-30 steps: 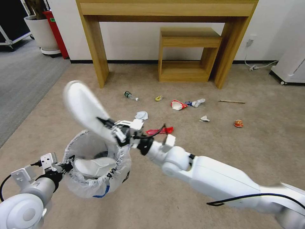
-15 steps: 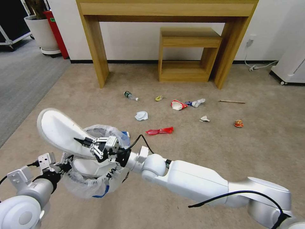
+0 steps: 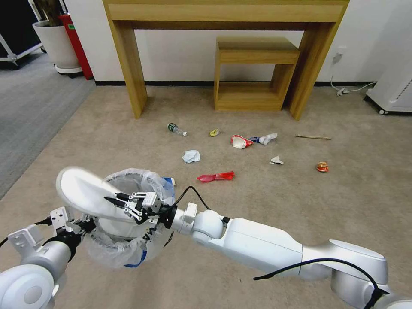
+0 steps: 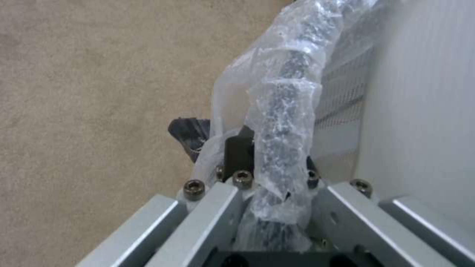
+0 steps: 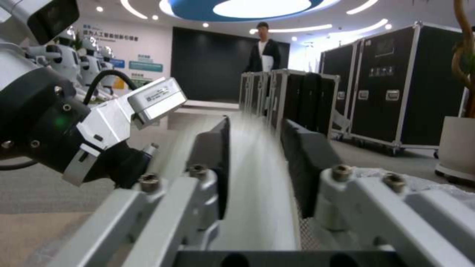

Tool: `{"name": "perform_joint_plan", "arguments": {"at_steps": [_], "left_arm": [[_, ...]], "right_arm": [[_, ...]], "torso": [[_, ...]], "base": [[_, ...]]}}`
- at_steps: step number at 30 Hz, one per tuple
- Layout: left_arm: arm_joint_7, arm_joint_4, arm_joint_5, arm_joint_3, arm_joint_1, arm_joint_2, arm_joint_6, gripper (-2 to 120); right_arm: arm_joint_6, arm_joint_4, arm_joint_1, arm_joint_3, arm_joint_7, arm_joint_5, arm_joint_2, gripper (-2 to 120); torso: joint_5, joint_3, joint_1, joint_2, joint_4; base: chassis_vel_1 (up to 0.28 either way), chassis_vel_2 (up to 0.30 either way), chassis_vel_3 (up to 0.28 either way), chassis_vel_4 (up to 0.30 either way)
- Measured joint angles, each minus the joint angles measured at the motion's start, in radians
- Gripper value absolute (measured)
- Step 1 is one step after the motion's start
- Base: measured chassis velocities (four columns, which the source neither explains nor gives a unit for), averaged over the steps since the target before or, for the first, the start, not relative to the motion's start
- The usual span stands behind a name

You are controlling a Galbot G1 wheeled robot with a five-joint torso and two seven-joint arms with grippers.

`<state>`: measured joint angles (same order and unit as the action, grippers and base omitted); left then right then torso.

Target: Pick up the trash bin and place the garbage on the floor into it.

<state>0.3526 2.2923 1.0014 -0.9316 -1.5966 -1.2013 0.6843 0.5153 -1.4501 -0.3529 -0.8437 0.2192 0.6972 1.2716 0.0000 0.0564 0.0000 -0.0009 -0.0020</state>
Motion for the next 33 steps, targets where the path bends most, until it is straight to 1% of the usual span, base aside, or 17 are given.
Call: {"name": "perform_joint_plan", "arguments": {"at_steps": [1, 4, 5, 10, 12, 13, 14, 17, 18, 20, 21, 25, 26, 29, 30, 31, 33], "left_arm": [[0.000, 0.000, 0.000, 0.000, 0.000, 0.000, 0.000, 1], [0.000, -0.005, 0.000, -0.001, 0.001, 0.002, -0.001, 1], [0.000, -0.005, 0.000, -0.001, 0.001, 0.002, -0.001, 1], [-0.005, -0.021, -0.004, -0.008, 0.000, 0.005, 0.000, 1], [-0.021, -0.032, -0.019, -0.019, -0.003, 0.009, 0.007, 1], [-0.021, -0.032, -0.019, -0.019, -0.003, 0.009, 0.007, 1], [-0.027, -0.035, -0.024, -0.022, -0.003, 0.011, 0.010, 1], [-0.057, -0.049, -0.053, -0.028, -0.002, 0.017, 0.012, 1], [-0.057, -0.049, -0.053, -0.028, -0.002, 0.017, 0.012, 1], [-0.079, -0.056, -0.077, -0.027, 0.000, 0.017, 0.012, 1], [-0.079, -0.056, -0.077, -0.027, 0.000, 0.017, 0.012, 1], [-0.112, -0.068, -0.117, -0.025, 0.007, 0.014, 0.012, 1], [-0.112, -0.068, -0.117, -0.025, 0.007, 0.014, 0.012, 1], [-0.156, -0.074, -0.162, -0.027, 0.007, 0.013, 0.014, 1], [-0.156, -0.074, -0.162, -0.027, 0.007, 0.013, 0.014, 1], [-0.182, -0.076, -0.174, -0.031, 0.006, 0.015, 0.014, 1], [-0.200, -0.075, -0.182, -0.036, 0.004, 0.018, 0.019, 1]], "right_arm": [[0.000, 0.000, 0.000, 0.000, 0.000, 0.000, 0.000, 32], [-0.004, 0.001, 0.000, 0.006, -0.005, -0.002, -0.001, 47], [-0.004, 0.001, 0.000, 0.006, -0.005, -0.002, -0.001, 47], [-0.054, -0.055, -0.019, 0.057, -0.080, 0.020, -0.022, 65], [-0.102, -0.106, -0.037, 0.123, -0.149, 0.037, -0.056, 76], [-0.102, -0.106, -0.037, 0.123, -0.149, 0.037, -0.056, 76], [-0.124, -0.130, -0.046, 0.157, -0.177, 0.049, -0.078, 80], [-0.191, -0.213, -0.091, 0.283, -0.269, 0.087, -0.181, 93], [-0.191, -0.213, -0.091, 0.283, -0.269, 0.087, -0.181, 93], [-0.224, -0.263, -0.135, 0.379, -0.293, 0.097, -0.253, 99], [-0.224, -0.263, -0.135, 0.379, -0.293, 0.097, -0.253, 99], [-0.282, -0.332, -0.226, 0.533, -0.365, 0.082, -0.351, 100], [-0.282, -0.332, -0.226, 0.533, -0.365, 0.082, -0.351, 100], [-0.324, -0.376, -0.335, 0.674, -0.424, 0.039, -0.419, 100], [-0.324, -0.376, -0.335, 0.674, -0.424, 0.039, -0.419, 100], [-0.348, -0.397, -0.406, 0.757, -0.457, 0.013, -0.448, 100], [-0.385, -0.419, -0.492, 0.843, -0.516, -0.006, -0.471, 100]], "torso": [[0.0000, 0.000, 0.000, 0.000, 0.0000], [0.0000, 0.000, 0.000, 0.000, 0.0000], [0.0000, 0.000, 0.000, 0.000, 0.0000], [0.0000, 0.000, 0.000, 0.000, 0.0001], [0.0001, 0.000, 0.000, 0.000, 0.0002], [0.0001, 0.000, 0.000, 0.000, 0.0002], [0.0001, 0.000, 0.000, 0.000, 0.0002], [0.0003, 0.000, 0.000, 0.000, 0.0000], [0.0003, 0.000, 0.000, 0.000, 0.0000], [0.0003, 0.000, 0.000, 0.000, -0.0003], [0.0003, 0.000, 0.000, 0.000, -0.0003], [0.0006, 0.000, 0.000, 0.000, 0.0000], [0.0006, 0.000, 0.000, 0.000, 0.0000], [0.0006, 0.000, 0.000, 0.000, 0.0000], [0.0006, 0.000, 0.000, 0.000, 0.0000], [0.0003, 0.000, 0.000, 0.000, 0.0000], [0.0008, 0.000, 0.000, 0.000, -0.0003]], "base": [[0.000, 0.000, 0.000, 0.000], [0.000, 0.000, 0.000, 0.000], [0.000, 0.000, 0.000, 0.000], [0.000, 0.000, 0.000, 0.000], [0.000, 0.000, 0.000, 0.000], [0.000, 0.000, 0.000, 0.000], [0.000, 0.000, 0.000, 0.000], [0.000, 0.000, 0.000, 0.000], [0.000, 0.000, 0.000, 0.000], [0.000, 0.000, 0.000, 0.000], [0.000, 0.000, 0.000, 0.000], [0.000, 0.000, 0.000, 0.000], [0.000, 0.000, 0.000, 0.000], [0.000, 0.000, 0.000, 0.000], [0.000, 0.000, 0.000, 0.000], [0.000, 0.000, 0.000, 0.000], [0.000, 0.000, 0.000, 0.000]]}}
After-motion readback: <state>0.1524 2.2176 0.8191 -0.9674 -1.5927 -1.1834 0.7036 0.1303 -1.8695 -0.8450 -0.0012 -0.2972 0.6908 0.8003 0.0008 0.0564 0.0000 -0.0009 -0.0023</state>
